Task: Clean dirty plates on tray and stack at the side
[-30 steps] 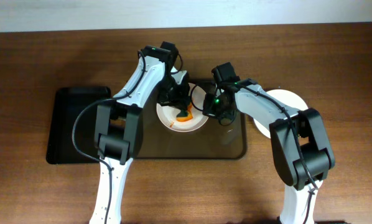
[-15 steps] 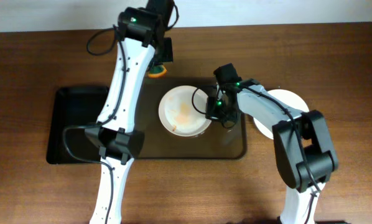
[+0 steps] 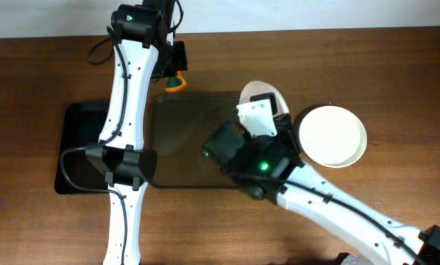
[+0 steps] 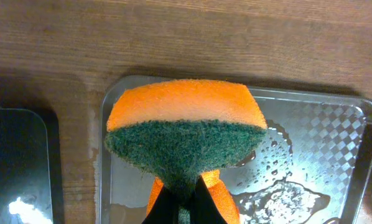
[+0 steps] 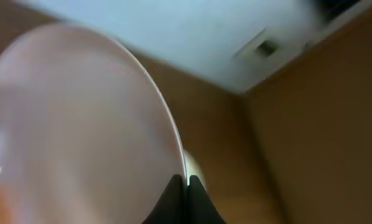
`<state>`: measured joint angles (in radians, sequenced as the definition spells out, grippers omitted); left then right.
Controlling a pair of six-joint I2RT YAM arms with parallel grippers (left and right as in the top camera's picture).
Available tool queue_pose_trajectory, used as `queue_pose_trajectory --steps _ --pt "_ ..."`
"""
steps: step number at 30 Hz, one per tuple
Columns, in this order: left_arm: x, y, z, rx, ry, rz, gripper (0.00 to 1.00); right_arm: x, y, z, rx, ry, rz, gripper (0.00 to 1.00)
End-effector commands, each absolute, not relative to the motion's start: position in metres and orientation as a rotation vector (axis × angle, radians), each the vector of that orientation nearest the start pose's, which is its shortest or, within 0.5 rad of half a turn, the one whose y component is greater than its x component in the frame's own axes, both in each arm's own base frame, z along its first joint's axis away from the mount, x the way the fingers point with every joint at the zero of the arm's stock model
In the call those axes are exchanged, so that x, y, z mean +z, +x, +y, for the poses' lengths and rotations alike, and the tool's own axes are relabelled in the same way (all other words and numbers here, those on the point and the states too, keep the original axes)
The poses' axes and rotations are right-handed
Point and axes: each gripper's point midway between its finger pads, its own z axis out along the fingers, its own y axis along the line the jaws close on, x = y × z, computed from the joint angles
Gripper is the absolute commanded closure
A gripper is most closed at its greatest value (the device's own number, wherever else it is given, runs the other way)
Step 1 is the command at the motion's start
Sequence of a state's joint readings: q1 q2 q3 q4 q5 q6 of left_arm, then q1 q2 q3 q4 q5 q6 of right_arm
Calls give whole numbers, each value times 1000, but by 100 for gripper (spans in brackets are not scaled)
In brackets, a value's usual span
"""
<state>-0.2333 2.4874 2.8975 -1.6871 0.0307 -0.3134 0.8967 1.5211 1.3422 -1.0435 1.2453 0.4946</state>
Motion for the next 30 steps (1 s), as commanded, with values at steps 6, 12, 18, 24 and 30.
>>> queue_pose_trajectory --steps 6,12,18,24,30 --pt "193 485 -123 -180 -83 2864 100 293 313 152 -759 -66 1869 96" --pt "193 484 -124 -181 -81 2865 100 142 342 166 -18 162 2670 96" --pt "194 483 -128 -205 -75 2868 100 23 346 198 103 264 2954 96" --pt "194 482 -133 -233 -65 2872 100 29 387 199 247 -228 2840 34" --pt "194 482 -133 -233 -64 2871 100 17 420 220 353 -544 2660 49"
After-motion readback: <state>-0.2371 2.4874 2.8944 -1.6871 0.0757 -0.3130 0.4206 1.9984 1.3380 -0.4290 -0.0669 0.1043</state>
